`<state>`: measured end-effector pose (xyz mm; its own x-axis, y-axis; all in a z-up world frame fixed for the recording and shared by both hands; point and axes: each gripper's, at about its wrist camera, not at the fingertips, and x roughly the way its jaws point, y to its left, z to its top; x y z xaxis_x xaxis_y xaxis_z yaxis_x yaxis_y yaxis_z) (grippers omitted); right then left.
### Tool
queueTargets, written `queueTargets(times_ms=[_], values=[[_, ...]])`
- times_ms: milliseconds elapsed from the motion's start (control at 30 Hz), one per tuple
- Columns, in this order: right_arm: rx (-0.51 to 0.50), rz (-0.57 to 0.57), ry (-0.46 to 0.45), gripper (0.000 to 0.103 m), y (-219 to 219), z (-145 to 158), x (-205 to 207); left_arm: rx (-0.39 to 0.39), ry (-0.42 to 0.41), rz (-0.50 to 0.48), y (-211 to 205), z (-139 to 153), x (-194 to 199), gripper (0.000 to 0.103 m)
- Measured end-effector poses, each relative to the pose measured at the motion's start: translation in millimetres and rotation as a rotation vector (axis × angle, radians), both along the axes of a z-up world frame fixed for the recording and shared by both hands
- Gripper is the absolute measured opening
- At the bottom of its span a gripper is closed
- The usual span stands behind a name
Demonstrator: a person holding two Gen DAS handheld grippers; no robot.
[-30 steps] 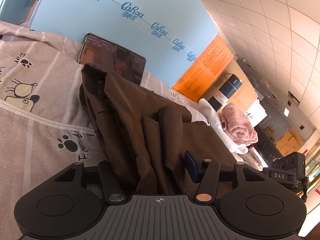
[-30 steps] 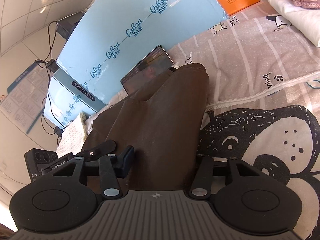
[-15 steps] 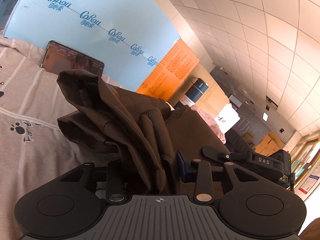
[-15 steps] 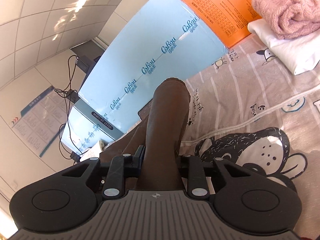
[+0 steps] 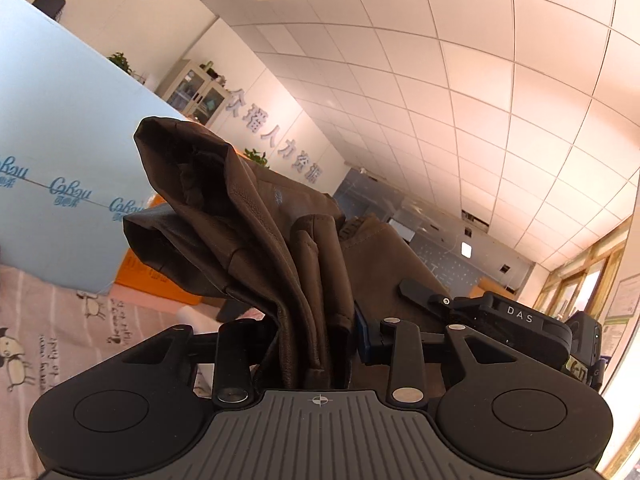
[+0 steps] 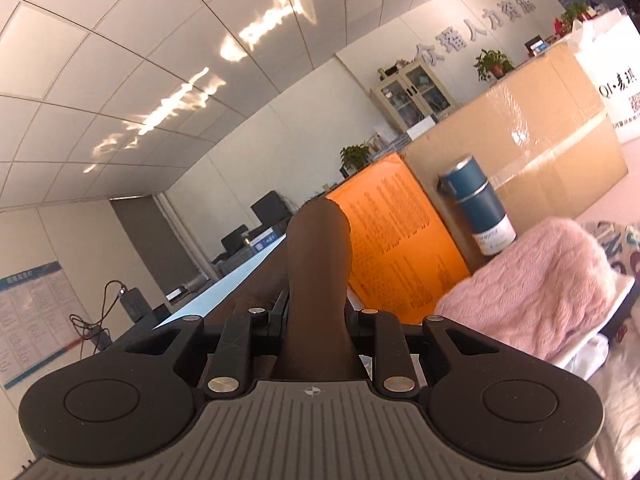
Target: Fold clothes
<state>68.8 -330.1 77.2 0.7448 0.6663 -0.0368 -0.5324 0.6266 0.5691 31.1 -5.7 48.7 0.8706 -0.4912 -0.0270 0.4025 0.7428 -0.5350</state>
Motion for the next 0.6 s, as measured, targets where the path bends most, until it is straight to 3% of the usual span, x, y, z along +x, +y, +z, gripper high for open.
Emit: queueTargets(times_ms=[133,300,400,500,600], values=[[-0.018,-0.113,-0.054,0.020,-16.8,16.2,27.2,0.000,-0.004,-0.026,-23.3,5.3,40.4,0.034],[-0.025,-0.202,-0.065,0.020,-42.9,-7.9,63.5,0.048,0.018,-0.059,-61.3,-11.2,85.5,0.034],[-0.035,-0.258,-0.064,0.020,-56.0,-22.0,90.4,0.039,0.032,-0.084,-81.1,-21.6,113.3,0.034],[-0.004,-0.338,-0.086,0.021,-69.1,-38.8,114.2,0.063,0.011,-0.067,-104.8,-28.3,139.1,0.034],[0.039,-0.371,-0.043,0.021,-77.9,-61.7,148.1,0.065,0.040,-0.033,-115.0,-43.9,158.3,0.034]])
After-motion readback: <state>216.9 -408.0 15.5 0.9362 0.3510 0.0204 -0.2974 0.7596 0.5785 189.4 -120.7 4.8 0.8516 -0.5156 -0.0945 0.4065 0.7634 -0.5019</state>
